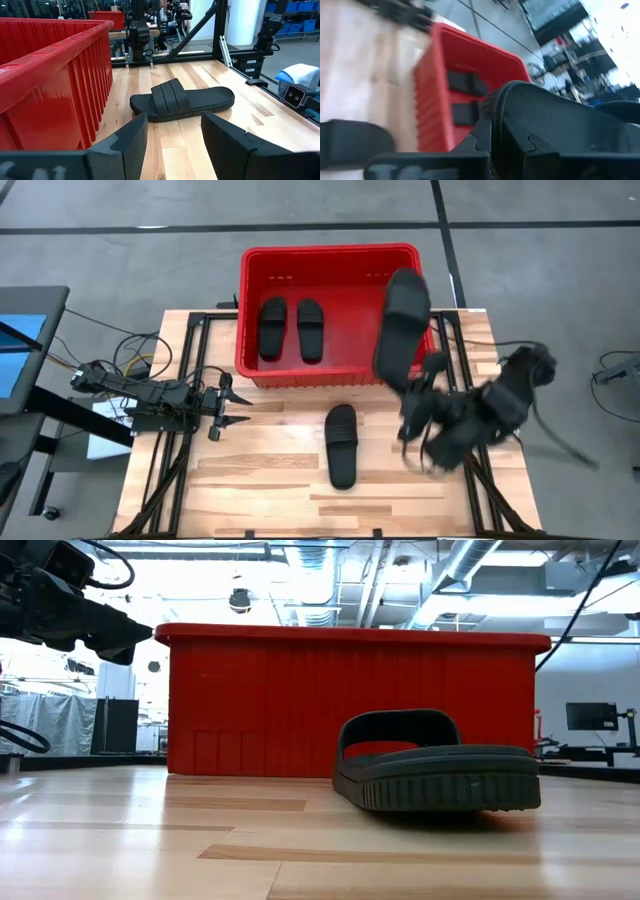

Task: Pick and place slides into bin
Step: Put the right slide into the bin

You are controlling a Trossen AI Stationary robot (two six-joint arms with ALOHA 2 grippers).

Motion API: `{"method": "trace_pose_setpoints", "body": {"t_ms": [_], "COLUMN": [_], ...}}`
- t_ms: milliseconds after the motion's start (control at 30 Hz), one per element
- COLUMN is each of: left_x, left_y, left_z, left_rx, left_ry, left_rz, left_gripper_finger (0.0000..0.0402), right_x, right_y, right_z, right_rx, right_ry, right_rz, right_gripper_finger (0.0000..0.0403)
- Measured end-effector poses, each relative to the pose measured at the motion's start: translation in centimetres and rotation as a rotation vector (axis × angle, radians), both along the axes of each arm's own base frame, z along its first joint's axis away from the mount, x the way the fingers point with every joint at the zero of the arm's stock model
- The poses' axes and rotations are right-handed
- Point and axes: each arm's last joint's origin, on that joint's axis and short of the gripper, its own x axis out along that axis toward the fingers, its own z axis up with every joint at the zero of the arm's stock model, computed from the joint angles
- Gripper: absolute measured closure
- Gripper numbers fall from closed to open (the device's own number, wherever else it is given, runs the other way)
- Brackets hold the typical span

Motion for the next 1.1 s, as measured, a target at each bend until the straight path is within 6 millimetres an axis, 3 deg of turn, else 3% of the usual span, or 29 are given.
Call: {"method": "trace_pose_setpoints", "body": {"t_ms": [167,367,700,900,1100], "left_x": [0.0,0.0,0.0,0.0,0.0], "left_y": [0.0,0.0,0.0,0.0,0.0], "left_z": [0.0,0.0,0.0,0.0,0.0], "left_rx": [0.000,0.000,0.000,0.000,0.000], "left_ry": [0.000,0.000,0.001,0.000,0.000], "left_rz": [0.000,0.000,0.000,-0.001,-0.001], "left_gripper_finger": [0.0223,0.0223,0.0223,0.0223,0.0223], "right_x": [-1.5,-1.3,-1.2,-1.0,-1.0], "right_y": [-4.8,-9.4,-19.4,-25.5,-30.3], "right_z": [1.1,0.4,-4.0,-6.7,-9.0], "right_rx": [0.050,0.186,0.348,0.410,0.505], "right_ry": [-0.066,-0.175,-0.082,-0.024,0.022], "right_rz": [-0.029,0.191,0.223,0.105,0.130], "right_gripper_finger": [0.0396,0.0396,0.0396,0.0398,0.0398]}}
